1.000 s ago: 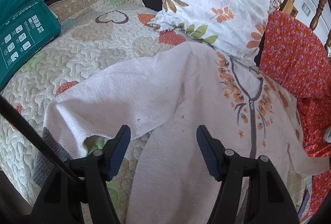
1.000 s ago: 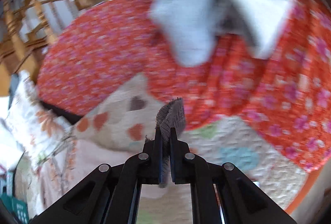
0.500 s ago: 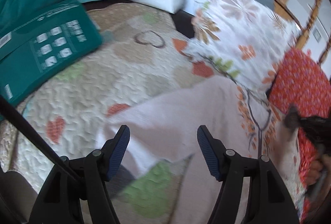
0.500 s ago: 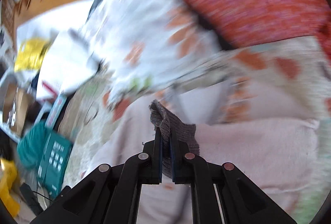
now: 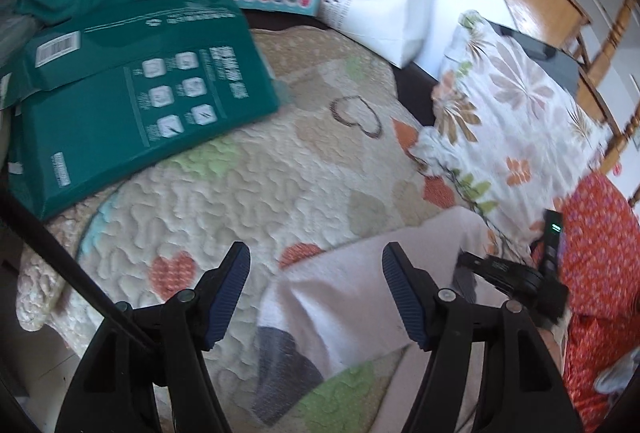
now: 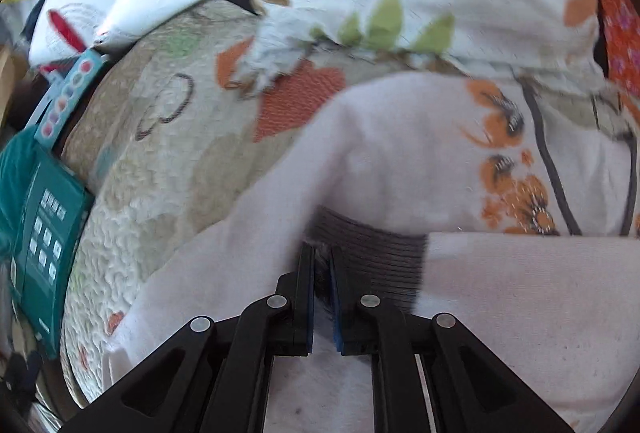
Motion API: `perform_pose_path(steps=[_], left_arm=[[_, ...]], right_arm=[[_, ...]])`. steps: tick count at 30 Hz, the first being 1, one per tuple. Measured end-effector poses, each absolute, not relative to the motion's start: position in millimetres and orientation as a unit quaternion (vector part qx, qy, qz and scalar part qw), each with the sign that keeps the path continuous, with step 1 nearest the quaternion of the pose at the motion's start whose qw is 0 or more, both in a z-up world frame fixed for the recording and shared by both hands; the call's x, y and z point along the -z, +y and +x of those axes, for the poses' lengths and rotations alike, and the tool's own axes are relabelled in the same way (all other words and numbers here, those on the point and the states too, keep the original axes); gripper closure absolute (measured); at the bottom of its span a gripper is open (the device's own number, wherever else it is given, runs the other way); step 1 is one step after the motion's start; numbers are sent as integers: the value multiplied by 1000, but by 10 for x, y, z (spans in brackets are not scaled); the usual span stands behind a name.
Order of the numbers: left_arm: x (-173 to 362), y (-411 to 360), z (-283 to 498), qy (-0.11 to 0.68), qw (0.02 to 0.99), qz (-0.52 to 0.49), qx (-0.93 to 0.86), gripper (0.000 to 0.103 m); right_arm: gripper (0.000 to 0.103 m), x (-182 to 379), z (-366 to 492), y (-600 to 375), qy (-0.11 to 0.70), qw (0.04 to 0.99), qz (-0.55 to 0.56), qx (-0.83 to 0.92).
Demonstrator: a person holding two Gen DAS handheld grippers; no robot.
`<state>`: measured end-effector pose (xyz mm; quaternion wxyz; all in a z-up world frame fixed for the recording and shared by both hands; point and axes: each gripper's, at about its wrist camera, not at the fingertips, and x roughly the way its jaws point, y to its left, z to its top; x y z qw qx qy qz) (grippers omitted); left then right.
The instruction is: Fold small clothes
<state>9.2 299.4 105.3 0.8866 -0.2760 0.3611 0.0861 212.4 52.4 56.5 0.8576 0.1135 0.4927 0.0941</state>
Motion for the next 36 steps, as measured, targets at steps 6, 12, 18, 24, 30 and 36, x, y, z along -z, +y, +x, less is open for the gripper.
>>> perform_pose_path(steps=[6, 12, 18, 24, 30, 36], left_arm=[[-1090, 3476, -122, 321, 876, -308, -189, 32], [-1083, 3866, -360, 290, 858, -339, -255, 31], [-1048, 4094, -485, 277, 842, -368, -281, 31], [-1014, 4141, -489, 279, 839, -370, -286, 31], [-1034, 3947, -347, 293, 852, -341, -268, 31], [-1035, 3534, -107, 323, 873, -295, -214, 30]], right_arm=[[73, -956, 1545, 1078, 469, 856, 50, -214], [57, -903, 823, 1750, 462, 822, -19, -331], [50, -577, 301, 2326, 443, 799, -133, -385], [87, -274, 332, 2567, 444, 808, -175, -346], [95, -998, 752, 1812, 416, 854, 1, -312], [95, -1746, 1001, 20, 344, 892, 211, -206]])
